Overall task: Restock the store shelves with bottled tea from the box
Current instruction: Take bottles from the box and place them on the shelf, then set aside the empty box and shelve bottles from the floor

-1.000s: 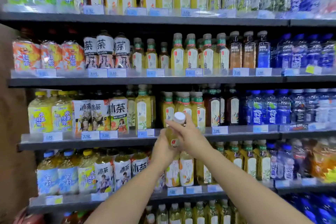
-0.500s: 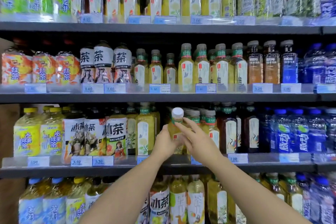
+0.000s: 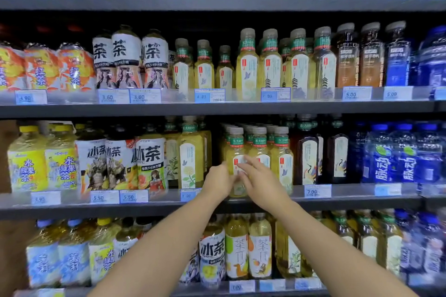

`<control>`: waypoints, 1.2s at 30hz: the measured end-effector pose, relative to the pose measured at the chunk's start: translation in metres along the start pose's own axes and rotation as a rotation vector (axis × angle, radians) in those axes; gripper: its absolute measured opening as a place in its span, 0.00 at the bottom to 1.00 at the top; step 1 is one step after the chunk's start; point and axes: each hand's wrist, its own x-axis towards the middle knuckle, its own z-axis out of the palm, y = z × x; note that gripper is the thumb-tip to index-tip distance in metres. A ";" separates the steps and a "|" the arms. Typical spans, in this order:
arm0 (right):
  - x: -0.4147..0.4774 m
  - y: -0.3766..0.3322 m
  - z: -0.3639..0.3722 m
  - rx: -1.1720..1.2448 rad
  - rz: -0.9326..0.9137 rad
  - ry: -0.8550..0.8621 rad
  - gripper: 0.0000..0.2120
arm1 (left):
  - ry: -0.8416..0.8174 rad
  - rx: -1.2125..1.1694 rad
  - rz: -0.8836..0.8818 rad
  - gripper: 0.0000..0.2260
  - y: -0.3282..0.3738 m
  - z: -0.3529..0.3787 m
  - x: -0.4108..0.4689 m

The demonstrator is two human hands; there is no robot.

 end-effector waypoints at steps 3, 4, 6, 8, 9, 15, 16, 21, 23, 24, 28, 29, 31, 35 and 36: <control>-0.008 -0.002 -0.003 0.013 0.033 -0.027 0.18 | 0.017 0.075 0.000 0.12 0.000 -0.004 -0.007; -0.011 -0.003 -0.006 0.015 0.040 -0.032 0.18 | 0.026 0.092 0.001 0.11 0.000 -0.006 -0.012; -0.018 -0.008 -0.012 0.013 0.041 -0.043 0.17 | 0.053 0.090 0.027 0.09 0.002 -0.008 -0.023; -0.027 -0.012 -0.018 0.016 0.054 -0.063 0.16 | 0.096 0.108 0.069 0.10 0.004 -0.009 -0.037; -0.032 -0.013 -0.020 0.018 0.067 -0.075 0.16 | 0.124 0.134 0.097 0.10 0.004 -0.009 -0.045; -0.063 -0.016 -0.037 0.039 0.162 -0.119 0.15 | 0.120 0.264 0.253 0.15 0.008 -0.001 -0.091; -0.070 -0.016 -0.039 0.034 0.171 -0.124 0.15 | 0.116 0.267 0.265 0.14 0.009 0.001 -0.098; -0.110 -0.015 -0.044 0.000 0.219 -0.152 0.14 | 0.079 0.225 0.288 0.12 0.008 0.025 -0.135; -0.132 -0.010 -0.047 -0.006 0.277 -0.189 0.15 | 0.043 0.215 0.300 0.12 0.009 0.040 -0.148; -0.143 -0.006 -0.049 -0.011 0.303 -0.207 0.15 | 0.020 0.197 0.306 0.12 0.011 0.048 -0.153; -0.193 0.018 -0.067 -0.050 0.417 -0.242 0.16 | -0.068 0.126 0.356 0.12 0.031 0.090 -0.175; -0.209 0.025 -0.072 -0.060 0.456 -0.240 0.16 | -0.091 0.105 0.365 0.12 0.036 0.105 -0.181; -0.244 0.040 -0.082 -0.085 0.513 -0.246 0.15 | -0.136 0.064 0.374 0.11 0.049 0.136 -0.200; -0.324 0.086 -0.093 -0.102 0.677 -0.328 0.10 | -0.287 0.040 0.441 0.11 0.069 0.210 -0.248; -0.346 0.099 -0.094 -0.092 0.729 -0.340 0.10 | -0.342 0.036 0.460 0.11 0.071 0.229 -0.260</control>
